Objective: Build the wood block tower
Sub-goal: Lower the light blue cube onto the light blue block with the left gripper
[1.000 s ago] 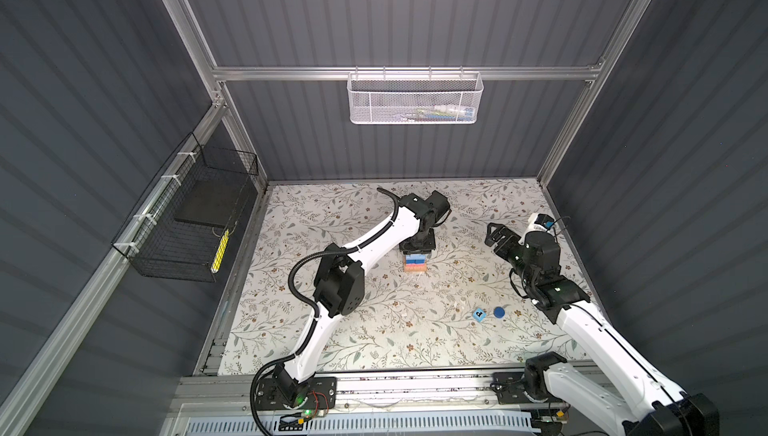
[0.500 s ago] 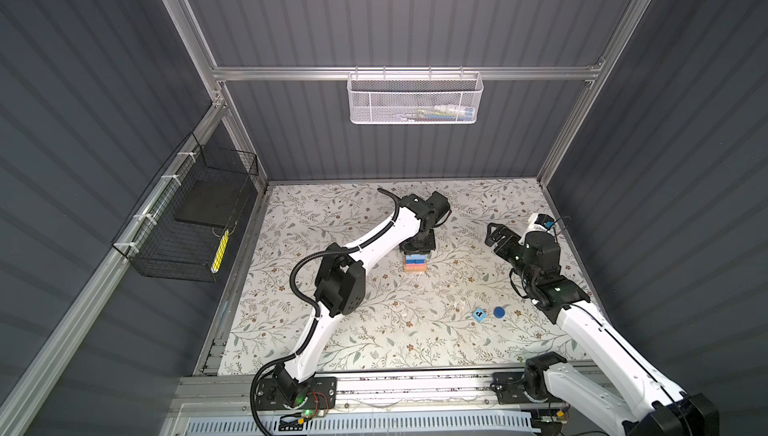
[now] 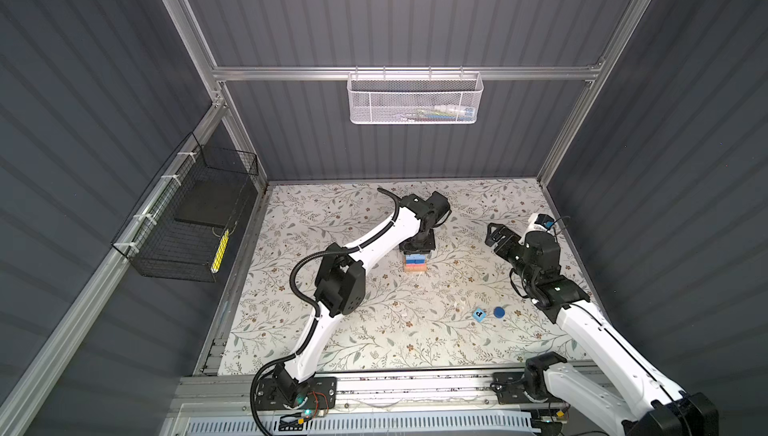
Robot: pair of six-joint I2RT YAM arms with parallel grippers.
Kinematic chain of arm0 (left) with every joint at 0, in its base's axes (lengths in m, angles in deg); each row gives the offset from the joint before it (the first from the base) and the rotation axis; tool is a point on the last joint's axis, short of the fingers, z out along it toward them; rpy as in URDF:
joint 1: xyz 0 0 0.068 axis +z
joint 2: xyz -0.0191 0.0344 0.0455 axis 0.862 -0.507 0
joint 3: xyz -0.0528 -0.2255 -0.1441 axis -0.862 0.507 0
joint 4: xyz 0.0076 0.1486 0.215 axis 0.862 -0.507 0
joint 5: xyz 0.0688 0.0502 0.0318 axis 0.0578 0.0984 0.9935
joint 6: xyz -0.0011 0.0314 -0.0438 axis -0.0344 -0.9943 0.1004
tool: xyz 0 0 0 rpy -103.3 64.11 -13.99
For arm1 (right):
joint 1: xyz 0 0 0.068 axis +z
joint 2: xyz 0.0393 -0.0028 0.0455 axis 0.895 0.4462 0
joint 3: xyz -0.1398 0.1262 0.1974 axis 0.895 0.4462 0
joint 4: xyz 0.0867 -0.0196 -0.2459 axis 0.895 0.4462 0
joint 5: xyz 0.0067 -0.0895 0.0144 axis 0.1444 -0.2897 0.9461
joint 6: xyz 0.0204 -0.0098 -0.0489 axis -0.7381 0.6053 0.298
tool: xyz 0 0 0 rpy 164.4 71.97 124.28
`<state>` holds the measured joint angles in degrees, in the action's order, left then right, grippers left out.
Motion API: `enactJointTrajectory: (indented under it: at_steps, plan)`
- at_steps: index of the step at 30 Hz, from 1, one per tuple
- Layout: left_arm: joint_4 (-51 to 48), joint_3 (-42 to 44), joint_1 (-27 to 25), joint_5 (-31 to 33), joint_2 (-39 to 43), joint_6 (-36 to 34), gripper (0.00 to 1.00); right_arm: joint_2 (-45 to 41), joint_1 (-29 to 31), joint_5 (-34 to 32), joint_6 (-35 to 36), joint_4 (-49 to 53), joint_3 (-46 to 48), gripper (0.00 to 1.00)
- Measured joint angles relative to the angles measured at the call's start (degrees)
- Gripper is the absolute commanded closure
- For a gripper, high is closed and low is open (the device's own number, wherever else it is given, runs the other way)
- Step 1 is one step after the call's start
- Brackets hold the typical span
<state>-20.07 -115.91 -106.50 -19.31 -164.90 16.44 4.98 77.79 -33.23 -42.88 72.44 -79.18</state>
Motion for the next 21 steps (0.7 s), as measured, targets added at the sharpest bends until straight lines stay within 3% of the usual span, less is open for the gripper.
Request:
enactJointTrajectory:
  at_steps: [21]
  plan:
    - [0.02,-0.04,0.0,0.0,0.0,0.0,0.64,0.26,-0.11,0.44,-0.09,0.0,0.0,0.01]
